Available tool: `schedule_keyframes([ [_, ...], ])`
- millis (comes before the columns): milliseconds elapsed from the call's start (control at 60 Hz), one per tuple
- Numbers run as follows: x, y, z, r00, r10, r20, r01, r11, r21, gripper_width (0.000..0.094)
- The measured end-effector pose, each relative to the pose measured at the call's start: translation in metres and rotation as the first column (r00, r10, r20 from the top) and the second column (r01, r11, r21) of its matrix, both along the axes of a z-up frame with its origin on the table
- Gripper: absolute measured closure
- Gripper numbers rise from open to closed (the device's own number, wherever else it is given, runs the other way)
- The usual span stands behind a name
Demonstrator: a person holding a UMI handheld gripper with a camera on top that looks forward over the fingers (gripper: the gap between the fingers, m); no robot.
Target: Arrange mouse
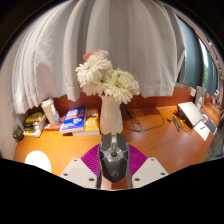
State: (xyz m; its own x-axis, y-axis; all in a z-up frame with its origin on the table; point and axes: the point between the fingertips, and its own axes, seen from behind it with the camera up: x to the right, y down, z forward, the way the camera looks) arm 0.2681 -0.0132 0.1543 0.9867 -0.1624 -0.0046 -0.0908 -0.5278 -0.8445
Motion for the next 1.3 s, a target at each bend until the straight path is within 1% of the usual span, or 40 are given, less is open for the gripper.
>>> schedule_keyframes([
  [50,-0.021,0.009,0.038,1.000,-0.002,0.015,0.002,0.998,0.057,0.0588],
  [100,-0.049,0.017,0.073,1.000,0.004,0.021,-0.007,0.993,0.116,0.0587],
  [167,-0.092,0.025,0.108,0.999,0.023,0.025,-0.027,0.986,0.164,0.0587],
  [233,-0.137,0.033,0.130,0.998,0.051,0.026,-0.055,0.979,0.195,0.0588],
  [300,-0.184,0.040,0.132,0.996,0.088,0.022,-0.091,0.976,0.199,0.0586],
  [367,-0.227,0.047,0.117,0.992,0.122,0.021,-0.124,0.976,0.179,0.0585],
  [433,-0.267,0.053,0.087,0.991,0.137,-0.013,-0.133,0.980,0.146,0.0584],
  [500,-0.305,0.056,0.045,0.986,0.159,-0.051,-0.154,0.984,0.086,0.0584],
  [567,-0.336,0.052,-0.003,0.982,0.175,-0.075,-0.175,0.985,0.015,0.0585],
  [650,-0.364,0.044,-0.054,0.977,0.197,-0.086,-0.202,0.977,-0.063,0.0587],
  [700,-0.374,0.037,-0.081,0.974,0.207,-0.093,-0.217,0.970,-0.111,0.0588],
  [833,-0.390,0.021,-0.134,0.971,0.216,-0.098,-0.232,0.953,-0.193,0.0588],
  [900,-0.395,0.011,-0.152,0.970,0.218,-0.103,-0.237,0.944,-0.229,0.0590],
  [950,-0.395,0.003,-0.164,0.973,0.207,-0.105,-0.227,0.940,-0.256,0.0588],
  [983,-0.394,0.004,-0.163,0.973,0.214,-0.083,-0.228,0.944,-0.237,0.0587],
  [1067,-0.394,0.001,-0.165,0.974,0.221,-0.040,-0.224,0.944,-0.242,0.0578],
  [1183,-0.395,0.004,-0.165,0.980,0.194,-0.048,-0.199,0.955,-0.220,0.0471],
  [1267,-0.393,0.001,-0.168,0.982,0.182,-0.057,-0.191,0.949,-0.249,0.0402],
  [1300,-0.393,-0.001,-0.166,0.983,0.173,-0.065,-0.184,0.947,-0.264,0.0333],
])
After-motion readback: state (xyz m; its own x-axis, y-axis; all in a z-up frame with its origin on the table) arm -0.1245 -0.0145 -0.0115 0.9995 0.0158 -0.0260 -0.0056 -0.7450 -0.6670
